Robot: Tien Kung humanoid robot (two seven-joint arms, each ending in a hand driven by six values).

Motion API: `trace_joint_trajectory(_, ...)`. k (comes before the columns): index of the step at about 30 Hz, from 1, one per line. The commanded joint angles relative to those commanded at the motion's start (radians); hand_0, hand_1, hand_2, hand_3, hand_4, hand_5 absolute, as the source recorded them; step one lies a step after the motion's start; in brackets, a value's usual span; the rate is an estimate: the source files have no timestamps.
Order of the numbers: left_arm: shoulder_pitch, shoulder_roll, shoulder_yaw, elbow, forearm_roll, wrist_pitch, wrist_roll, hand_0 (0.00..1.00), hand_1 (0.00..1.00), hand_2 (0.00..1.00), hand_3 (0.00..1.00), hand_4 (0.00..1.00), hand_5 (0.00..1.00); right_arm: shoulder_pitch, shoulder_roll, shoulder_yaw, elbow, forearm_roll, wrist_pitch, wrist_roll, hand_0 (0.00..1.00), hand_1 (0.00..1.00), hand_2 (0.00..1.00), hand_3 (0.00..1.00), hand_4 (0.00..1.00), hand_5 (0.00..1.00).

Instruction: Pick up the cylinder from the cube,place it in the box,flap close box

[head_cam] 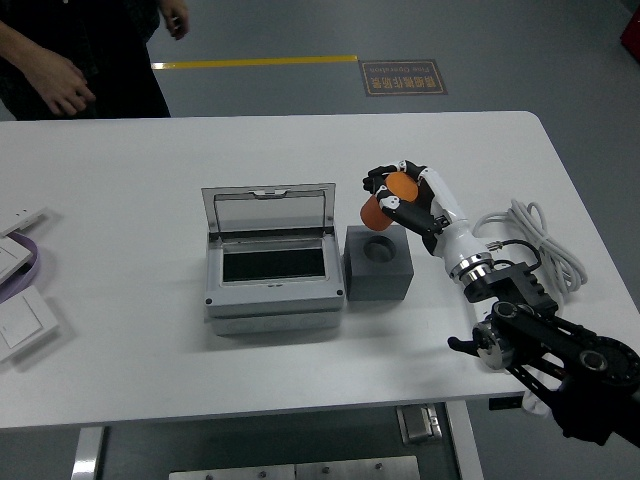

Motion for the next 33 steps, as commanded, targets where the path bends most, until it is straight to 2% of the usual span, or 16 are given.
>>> trace_joint_trajectory(5,0.000,-0.001,0.002,0.000,-0.002,0.000,0.000,0.601,0.512,0.561,0.619,0.713,0.202,0.012,0.002,-0.005,0.096,-0.072,-0.013,-0.040,0.598,0.480,0.446,0.281,0.012,0.002)
trace_joint_trajectory(6,0.000,-0.001,0.002,0.000,-0.002,0.000,0.000,0.602,0.512,0.562,0.619,0.713,0.203,0.017,0.003,-0.010,0.112,-0.088,-0.013,-0.052,0.524,0.407,0.410,0.258,0.002,0.002)
trace_joint_trajectory(7,0.000,-0.001,0.003,0.000,-0.003,0.000,0.000,0.602,0.512,0.562,0.619,0.713,0.203,0.024,0.004,-0.015,0.128,-0.108,-0.014,-0.065,0.524,0.407,0.410,0.258,0.002,0.002)
trace_joint_trajectory(11,-0.001,0.000,0.006,0.000,-0.005,0.000,0.000,0.602,0.512,0.562,0.619,0.713,0.203,0.063,0.014,-0.047,0.165,-0.189,-0.007,-0.123,0.524,0.407,0.410,0.258,0.002,0.002)
trace_joint_trajectory(12,-0.001,0.000,0.007,0.000,-0.006,0.000,0.000,0.601,0.512,0.562,0.620,0.713,0.202,0.074,0.018,-0.056,0.167,-0.209,-0.005,-0.137,0.437,0.336,0.389,0.251,0.002,0.002)
trace_joint_trajectory(17,-0.003,0.001,0.010,0.001,-0.007,0.001,0.000,0.601,0.512,0.562,0.620,0.713,0.202,0.137,0.052,-0.108,0.153,-0.330,0.020,-0.231,0.437,0.336,0.389,0.251,0.002,0.002)
trace_joint_trajectory(18,-0.003,0.001,0.011,0.001,-0.007,0.000,0.000,0.601,0.512,0.562,0.621,0.714,0.201,0.147,0.060,-0.117,0.148,-0.354,0.022,-0.246,0.342,0.331,0.387,0.251,0.002,0.002)
trace_joint_trajectory(23,-0.003,0.001,0.014,0.000,-0.008,0.000,0.000,0.601,0.512,0.562,0.621,0.714,0.201,0.203,0.101,-0.159,0.115,-0.507,0.028,-0.309,0.342,0.331,0.387,0.251,0.002,0.002)
trace_joint_trajectory(24,-0.002,0.001,0.016,0.000,-0.009,0.000,0.000,0.601,0.512,0.562,0.621,0.716,0.202,0.216,0.109,-0.168,0.106,-0.544,0.035,-0.328,0.276,0.319,0.382,0.250,0.002,0.002)
trace_joint_trajectory(33,0.001,0.007,0.036,0.003,-0.027,0.001,0.000,0.601,0.512,0.562,0.621,0.716,0.202,0.304,0.159,-0.276,0.056,-0.794,0.118,-0.486,0.270,0.314,0.384,0.251,0.002,0.002)
